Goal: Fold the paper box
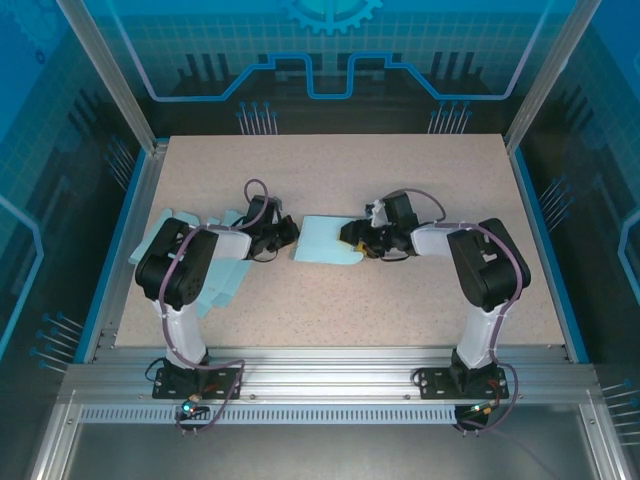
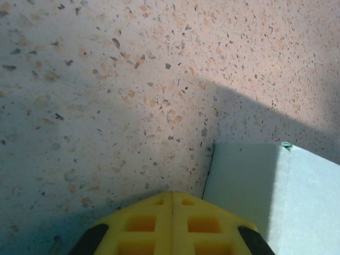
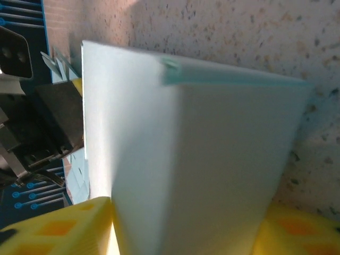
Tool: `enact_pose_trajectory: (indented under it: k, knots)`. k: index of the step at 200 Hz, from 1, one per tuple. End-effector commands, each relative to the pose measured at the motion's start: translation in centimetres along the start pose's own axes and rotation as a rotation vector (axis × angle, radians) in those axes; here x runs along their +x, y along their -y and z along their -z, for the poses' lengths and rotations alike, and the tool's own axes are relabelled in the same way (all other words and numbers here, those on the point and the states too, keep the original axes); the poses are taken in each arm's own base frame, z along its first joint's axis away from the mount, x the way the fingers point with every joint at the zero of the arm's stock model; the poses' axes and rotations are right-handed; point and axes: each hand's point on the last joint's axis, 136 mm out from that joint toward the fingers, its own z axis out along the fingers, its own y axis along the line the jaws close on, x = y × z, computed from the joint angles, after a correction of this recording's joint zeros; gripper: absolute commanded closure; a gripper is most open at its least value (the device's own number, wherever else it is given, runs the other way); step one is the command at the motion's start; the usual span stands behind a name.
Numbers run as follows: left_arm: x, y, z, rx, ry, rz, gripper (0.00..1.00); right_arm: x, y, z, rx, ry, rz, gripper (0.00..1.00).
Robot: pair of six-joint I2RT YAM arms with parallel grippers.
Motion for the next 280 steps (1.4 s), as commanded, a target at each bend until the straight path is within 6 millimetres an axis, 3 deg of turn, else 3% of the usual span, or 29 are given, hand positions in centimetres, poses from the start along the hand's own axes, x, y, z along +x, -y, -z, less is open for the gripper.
enact_pose_trajectory:
  k: [1, 37, 52, 74, 95, 118, 141, 158, 182, 233, 280]
  knots:
    - [2.9, -2.2, 0.4, -0.068, -0.090, 0.028, 1.00, -0.6, -3.2, -0.1, -0.095, -0.003, 0.066, 0.47]
    - [1.6, -0.6, 1.9, -0.023, -0.031, -0.008, 0.99, -0.7, -3.8, 0.8, -0.110, 0.004, 0.056, 0.61]
    - [0.8, 0.2, 2.9, 0.000, 0.015, -0.037, 0.88, -0.7, -3.8, 1.3, -0.101, 0.004, 0.039, 0.61]
    - [-0.8, 2.0, 5.2, 0.053, 0.116, -0.138, 0.63, -0.6, -3.9, 2.4, -0.105, -0.010, -0.004, 0.64]
    - [-1.9, 5.3, 8.0, 0.153, 0.249, -0.354, 0.53, -0.4, -3.8, 3.9, -0.085, -0.041, -0.052, 0.65]
    - [-0.1, 10.2, 11.3, 0.245, 0.444, -0.745, 0.31, -0.4, -3.8, 5.9, -0.068, -0.065, -0.088, 0.65]
    - [3.8, 14.1, 13.7, 0.304, 0.615, -1.150, 0.21, -0.3, -3.7, 7.6, -0.074, -0.095, -0.135, 0.65]
    - [6.3, 15.0, 13.1, 0.291, 0.587, -1.340, 0.16, -0.2, -3.5, 8.4, -0.107, -0.117, -0.184, 0.65]
    - [9.2, 14.4, 10.5, 0.163, 0.458, -1.586, 0.15, 0.2, -3.3, 8.8, -0.128, -0.143, -0.224, 0.65]
    - [8.9, 13.9, 7.9, -0.033, 0.469, -1.709, 0.14, 0.8, -3.5, 9.3, -0.122, -0.157, -0.231, 0.65]
    - [6.2, 14.3, 7.5, -0.174, 0.543, -1.658, 0.21, 1.3, -3.4, 9.4, -0.112, -0.170, -0.234, 0.64]
